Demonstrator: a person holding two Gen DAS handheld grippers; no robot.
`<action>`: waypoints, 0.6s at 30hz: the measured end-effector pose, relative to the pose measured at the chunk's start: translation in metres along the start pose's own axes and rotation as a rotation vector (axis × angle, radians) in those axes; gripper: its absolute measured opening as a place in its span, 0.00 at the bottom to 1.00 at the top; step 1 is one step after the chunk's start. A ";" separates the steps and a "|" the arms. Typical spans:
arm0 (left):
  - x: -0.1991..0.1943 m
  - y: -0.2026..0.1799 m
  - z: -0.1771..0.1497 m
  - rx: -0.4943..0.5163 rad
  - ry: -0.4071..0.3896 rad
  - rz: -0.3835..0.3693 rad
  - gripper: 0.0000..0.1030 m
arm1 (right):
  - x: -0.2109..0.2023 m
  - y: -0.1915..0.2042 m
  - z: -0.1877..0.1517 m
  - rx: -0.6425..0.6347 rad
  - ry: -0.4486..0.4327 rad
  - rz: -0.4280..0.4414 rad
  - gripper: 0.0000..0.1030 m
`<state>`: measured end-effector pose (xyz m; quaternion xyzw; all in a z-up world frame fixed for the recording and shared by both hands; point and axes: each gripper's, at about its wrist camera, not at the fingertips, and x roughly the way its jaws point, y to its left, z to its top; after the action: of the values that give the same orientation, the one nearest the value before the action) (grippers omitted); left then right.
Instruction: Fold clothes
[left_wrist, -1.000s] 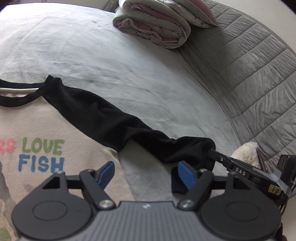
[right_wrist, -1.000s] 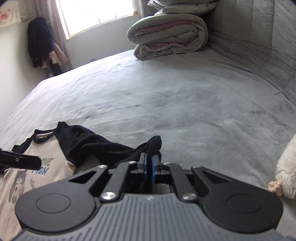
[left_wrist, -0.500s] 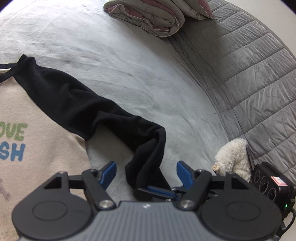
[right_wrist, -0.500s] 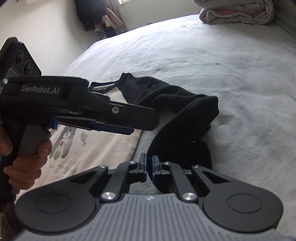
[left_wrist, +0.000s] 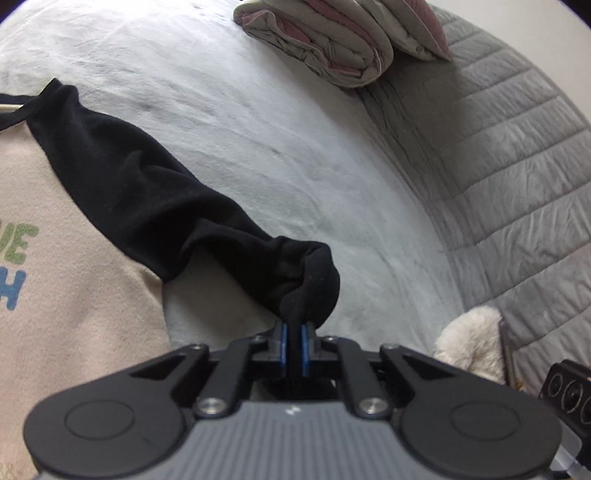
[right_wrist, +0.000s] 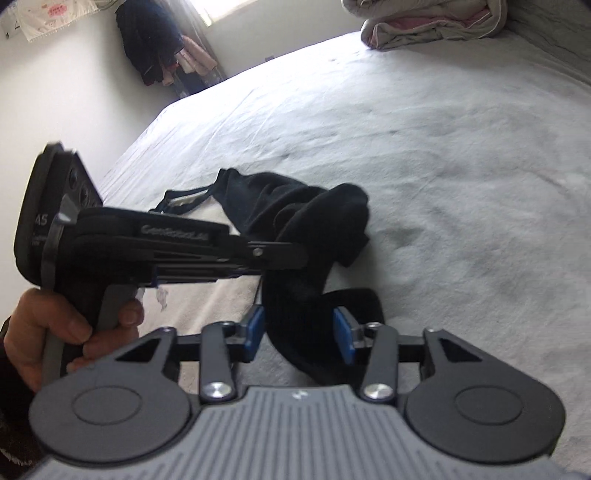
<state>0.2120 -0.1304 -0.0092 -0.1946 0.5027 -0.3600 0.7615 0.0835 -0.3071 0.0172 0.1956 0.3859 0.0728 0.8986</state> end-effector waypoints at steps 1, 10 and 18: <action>-0.008 0.006 0.000 -0.022 -0.015 -0.016 0.07 | -0.008 -0.002 0.002 0.003 -0.030 -0.009 0.51; -0.029 0.087 -0.023 -0.338 -0.039 -0.146 0.07 | 0.009 -0.024 0.006 0.139 -0.017 -0.048 0.50; -0.028 0.096 -0.036 -0.397 -0.057 -0.154 0.07 | 0.033 -0.017 -0.007 0.102 0.045 -0.056 0.50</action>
<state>0.2063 -0.0427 -0.0700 -0.3889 0.5256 -0.3053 0.6923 0.1008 -0.3108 -0.0161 0.2285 0.4145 0.0323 0.8803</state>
